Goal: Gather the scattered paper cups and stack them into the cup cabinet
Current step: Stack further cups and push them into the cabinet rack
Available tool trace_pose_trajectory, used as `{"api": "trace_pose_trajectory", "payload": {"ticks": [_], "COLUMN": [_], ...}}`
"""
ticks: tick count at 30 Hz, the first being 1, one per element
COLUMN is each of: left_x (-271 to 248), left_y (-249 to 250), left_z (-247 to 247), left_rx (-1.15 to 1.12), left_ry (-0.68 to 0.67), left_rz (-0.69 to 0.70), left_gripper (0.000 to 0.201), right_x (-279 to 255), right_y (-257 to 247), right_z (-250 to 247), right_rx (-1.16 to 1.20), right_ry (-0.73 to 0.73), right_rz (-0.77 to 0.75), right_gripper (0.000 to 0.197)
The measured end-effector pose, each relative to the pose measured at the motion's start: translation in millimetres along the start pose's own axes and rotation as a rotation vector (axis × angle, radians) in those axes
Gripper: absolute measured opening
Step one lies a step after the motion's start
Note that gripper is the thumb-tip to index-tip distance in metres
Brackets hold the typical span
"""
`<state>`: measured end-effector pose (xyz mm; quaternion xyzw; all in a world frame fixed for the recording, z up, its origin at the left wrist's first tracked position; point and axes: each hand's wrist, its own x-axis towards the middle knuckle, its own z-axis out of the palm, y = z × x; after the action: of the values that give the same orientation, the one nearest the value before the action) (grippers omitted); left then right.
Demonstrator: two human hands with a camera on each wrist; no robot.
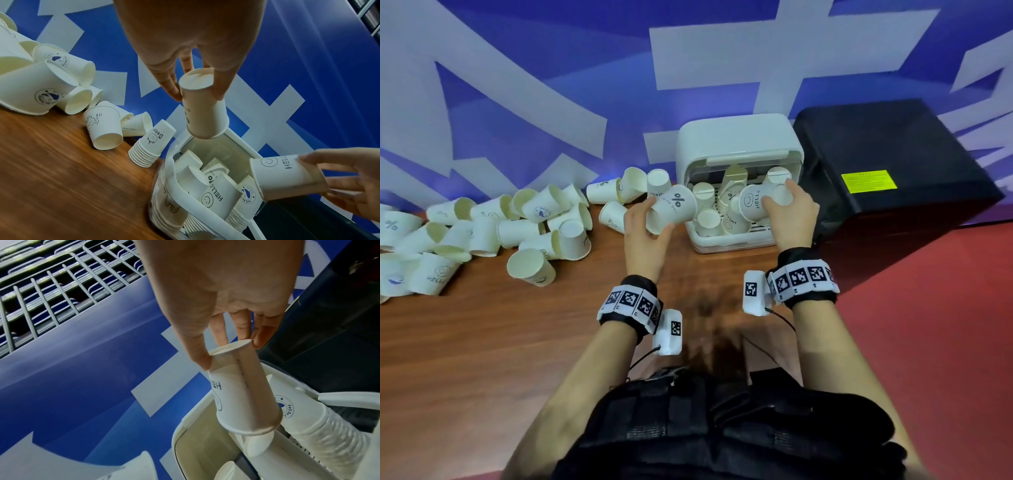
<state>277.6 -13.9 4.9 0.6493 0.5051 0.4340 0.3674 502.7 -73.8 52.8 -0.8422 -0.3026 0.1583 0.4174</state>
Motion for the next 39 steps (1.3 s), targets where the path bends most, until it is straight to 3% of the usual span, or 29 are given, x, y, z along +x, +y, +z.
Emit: {"api": "trace_pose_trajectory", "payload": {"ticks": [7, 11, 15, 25, 32, 39], "left_x": [6, 13, 21, 23, 31, 43], "left_y": [-6, -9, -9, -11, 3, 11], "left_z": [12, 17, 23, 36, 56, 86], "left_rx": [0.008, 0.022, 0.042, 0.066, 0.094, 0.301], "left_ry": [-0.01, -0.013, -0.017, -0.036, -0.122, -0.139], "left_rz": [-0.009, -0.028, -0.063, -0.016, 0.101, 0.317], "left_gripper": [0.053, 0.052, 0.055, 0.054, 0.05, 0.044], "right_x": [20, 35, 49, 54, 55, 33], "right_y": [-2, 0, 10, 38, 41, 67], "right_z": [19, 35, 52, 76, 66, 36], "right_rx": [-0.214, -0.291, -0.362, -0.522, -0.366, 0.051], "right_ry": [-0.116, -0.172, -0.248, -0.333, -0.385, -0.131], "right_rz": [-0.138, -0.184, -0.228, -0.231, -0.176, -0.182], "right_gripper": [0.046, 0.052, 0.04, 0.056, 0.055, 0.055]}}
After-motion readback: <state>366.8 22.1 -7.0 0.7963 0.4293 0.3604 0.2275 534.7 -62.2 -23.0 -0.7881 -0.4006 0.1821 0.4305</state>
